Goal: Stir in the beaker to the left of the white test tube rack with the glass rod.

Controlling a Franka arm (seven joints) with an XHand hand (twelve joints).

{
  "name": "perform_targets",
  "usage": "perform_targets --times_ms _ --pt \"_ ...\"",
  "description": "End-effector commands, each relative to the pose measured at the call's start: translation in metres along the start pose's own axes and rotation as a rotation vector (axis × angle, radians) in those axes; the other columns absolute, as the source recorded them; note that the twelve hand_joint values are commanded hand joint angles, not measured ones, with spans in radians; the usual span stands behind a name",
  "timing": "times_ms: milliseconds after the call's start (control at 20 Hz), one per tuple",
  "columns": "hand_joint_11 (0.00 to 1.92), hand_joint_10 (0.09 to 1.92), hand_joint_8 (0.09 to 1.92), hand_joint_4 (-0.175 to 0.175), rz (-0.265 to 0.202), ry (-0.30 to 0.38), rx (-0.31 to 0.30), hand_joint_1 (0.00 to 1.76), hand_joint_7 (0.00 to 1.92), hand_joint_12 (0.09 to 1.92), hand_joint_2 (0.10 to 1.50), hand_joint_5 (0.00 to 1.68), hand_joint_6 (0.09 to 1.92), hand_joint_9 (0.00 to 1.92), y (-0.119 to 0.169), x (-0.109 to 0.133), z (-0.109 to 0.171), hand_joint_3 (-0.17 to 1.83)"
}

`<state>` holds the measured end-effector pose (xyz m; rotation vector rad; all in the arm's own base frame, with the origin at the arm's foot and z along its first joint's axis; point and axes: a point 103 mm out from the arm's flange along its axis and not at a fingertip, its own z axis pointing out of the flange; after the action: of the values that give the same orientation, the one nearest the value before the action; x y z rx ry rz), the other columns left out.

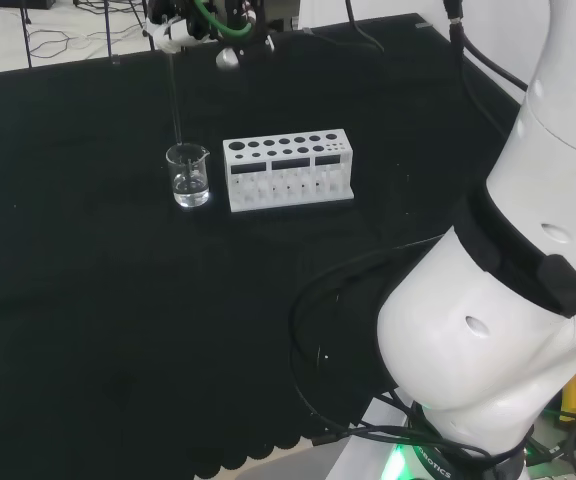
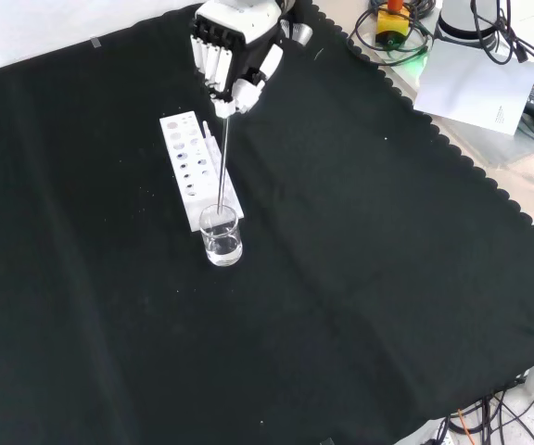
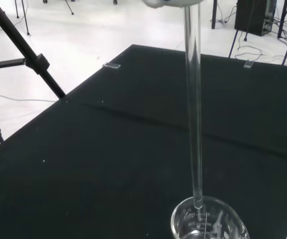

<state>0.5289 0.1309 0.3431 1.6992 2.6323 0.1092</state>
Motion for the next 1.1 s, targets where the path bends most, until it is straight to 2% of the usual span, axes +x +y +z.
perform_targets --times_ms 50,750,1100 --pt "1.57 0.81 0.79 -0.175 -0.003 0.017 0.014 1.32 1.28 0.74 1.08 1.25 0.37 1.56 0.007 -0.003 0.013 -0.17" --pt "1.57 0.8 0.79 -0.175 0.002 0.025 0.075 1.32 1.28 0.74 1.08 1.25 0.37 1.56 0.013 -0.021 0.055 -0.17" --pt "1.57 0.8 0.79 -0.175 -0.022 0.014 0.076 1.32 1.28 0.74 1.08 1.25 0.37 1.56 0.019 -0.012 0.05 -0.17"
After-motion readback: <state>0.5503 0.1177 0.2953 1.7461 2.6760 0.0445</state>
